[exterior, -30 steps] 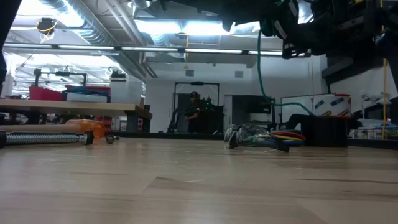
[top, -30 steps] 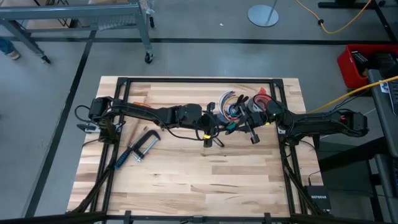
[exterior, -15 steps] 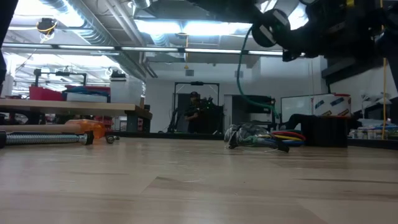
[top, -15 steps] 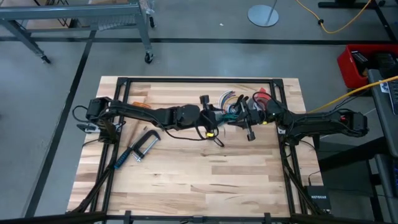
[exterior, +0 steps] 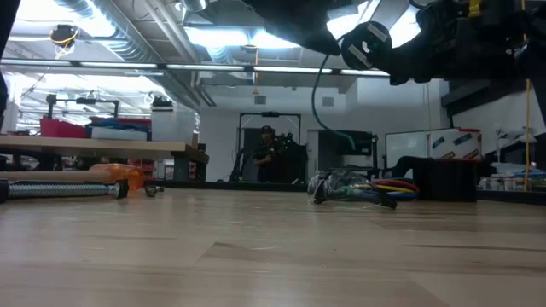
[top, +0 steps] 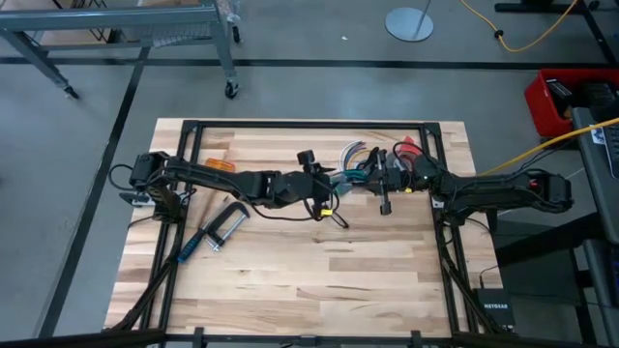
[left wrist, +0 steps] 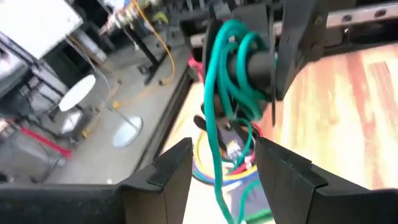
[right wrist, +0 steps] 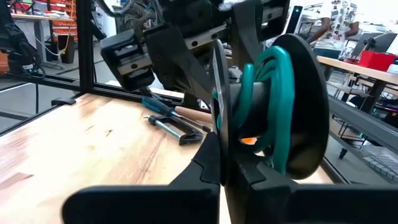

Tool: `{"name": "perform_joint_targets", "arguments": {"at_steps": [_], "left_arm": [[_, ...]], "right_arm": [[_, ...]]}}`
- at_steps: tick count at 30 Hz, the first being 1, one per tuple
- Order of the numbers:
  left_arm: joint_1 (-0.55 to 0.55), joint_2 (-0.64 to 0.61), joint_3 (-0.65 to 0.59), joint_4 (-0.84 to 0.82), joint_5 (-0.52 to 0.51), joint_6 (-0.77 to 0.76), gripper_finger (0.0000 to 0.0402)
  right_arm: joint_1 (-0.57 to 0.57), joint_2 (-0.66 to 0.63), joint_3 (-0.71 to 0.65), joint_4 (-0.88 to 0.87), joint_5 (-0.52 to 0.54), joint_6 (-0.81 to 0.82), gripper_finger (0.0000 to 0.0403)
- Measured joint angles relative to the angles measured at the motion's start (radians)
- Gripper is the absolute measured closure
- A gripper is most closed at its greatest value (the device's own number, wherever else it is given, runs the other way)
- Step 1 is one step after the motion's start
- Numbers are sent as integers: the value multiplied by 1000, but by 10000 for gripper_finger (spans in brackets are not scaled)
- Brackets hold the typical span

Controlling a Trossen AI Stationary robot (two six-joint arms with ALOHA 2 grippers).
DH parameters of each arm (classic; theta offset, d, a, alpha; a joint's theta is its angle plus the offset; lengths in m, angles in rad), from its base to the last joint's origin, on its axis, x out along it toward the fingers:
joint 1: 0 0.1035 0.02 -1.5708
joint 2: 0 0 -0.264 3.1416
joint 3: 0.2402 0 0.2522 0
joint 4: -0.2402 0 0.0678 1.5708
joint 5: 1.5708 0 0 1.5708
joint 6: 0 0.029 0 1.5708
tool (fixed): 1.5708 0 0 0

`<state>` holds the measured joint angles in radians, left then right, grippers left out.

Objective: Coil cords
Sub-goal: Uncoil the green wire from the black spool

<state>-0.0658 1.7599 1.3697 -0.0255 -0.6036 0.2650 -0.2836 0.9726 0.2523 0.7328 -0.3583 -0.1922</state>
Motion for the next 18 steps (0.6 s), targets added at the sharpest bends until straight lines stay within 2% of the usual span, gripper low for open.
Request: {"name": "perform_joint_targets", "arguments": {"at_steps": [5,12,15,18], "left_arm": [[2,0,-3,-26,1,-29,235],[2,0,-6,-71,3,-69,237],[2,0,-6,-78,4,-75,255],[1,0,-6,-82,4,-71,293]], "right_arm": [[2,0,-1,4,-2,0,400],[2,-3,-1,10,-81,4,400],[2,-3,-2,10,-82,5,400],[2,-3,-2,8,-83,5,400]]}}
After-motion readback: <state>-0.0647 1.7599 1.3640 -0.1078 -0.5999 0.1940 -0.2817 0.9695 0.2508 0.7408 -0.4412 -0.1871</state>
